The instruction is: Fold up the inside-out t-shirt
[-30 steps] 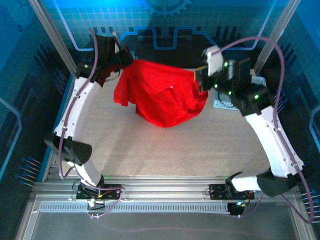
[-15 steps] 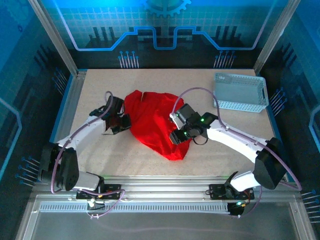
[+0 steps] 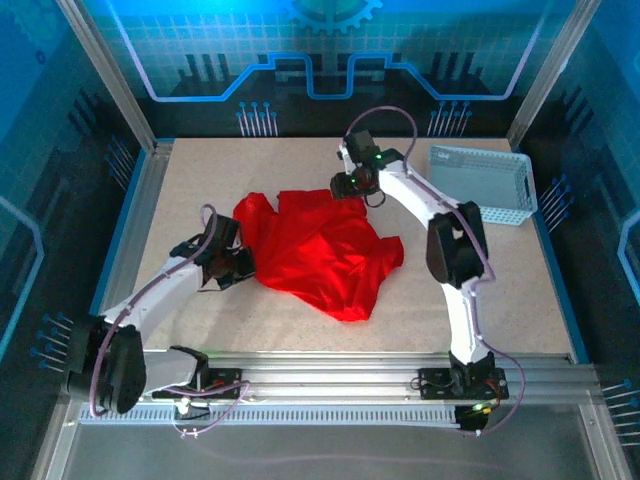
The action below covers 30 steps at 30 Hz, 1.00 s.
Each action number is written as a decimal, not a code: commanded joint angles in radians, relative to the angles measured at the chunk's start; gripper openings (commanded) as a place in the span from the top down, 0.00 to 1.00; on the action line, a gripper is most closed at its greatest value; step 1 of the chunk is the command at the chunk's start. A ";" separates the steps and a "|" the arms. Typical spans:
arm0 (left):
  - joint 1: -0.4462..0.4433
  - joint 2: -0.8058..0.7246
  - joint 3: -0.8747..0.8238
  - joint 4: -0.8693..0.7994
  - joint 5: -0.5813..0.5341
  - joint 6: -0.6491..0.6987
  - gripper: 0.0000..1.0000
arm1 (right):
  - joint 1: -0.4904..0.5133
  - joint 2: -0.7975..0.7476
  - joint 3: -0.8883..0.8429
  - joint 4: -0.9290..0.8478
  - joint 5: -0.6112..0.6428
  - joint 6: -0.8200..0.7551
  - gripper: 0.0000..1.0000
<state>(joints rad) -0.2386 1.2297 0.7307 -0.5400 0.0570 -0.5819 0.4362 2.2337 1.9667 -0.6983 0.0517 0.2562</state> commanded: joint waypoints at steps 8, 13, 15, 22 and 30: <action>-0.002 0.005 -0.011 0.020 -0.022 -0.022 1.00 | -0.017 0.162 0.178 -0.135 -0.051 -0.022 0.47; 0.010 0.029 0.036 0.008 -0.054 -0.024 1.00 | -0.018 0.175 0.276 -0.189 -0.095 -0.047 0.89; 0.027 0.039 0.073 0.017 -0.052 -0.024 1.00 | -0.017 0.165 0.320 -0.215 -0.094 -0.054 1.00; 0.070 0.092 0.237 0.001 -0.051 0.003 1.00 | -0.024 0.042 0.380 -0.253 -0.043 -0.083 1.00; 0.174 0.065 0.602 -0.034 -0.032 0.002 1.00 | -0.024 -0.154 0.662 -0.356 0.029 -0.141 1.00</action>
<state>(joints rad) -0.0708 1.3563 1.2499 -0.5648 0.0204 -0.5961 0.4240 2.2601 2.5671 -1.0107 0.0460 0.1532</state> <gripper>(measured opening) 0.054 0.064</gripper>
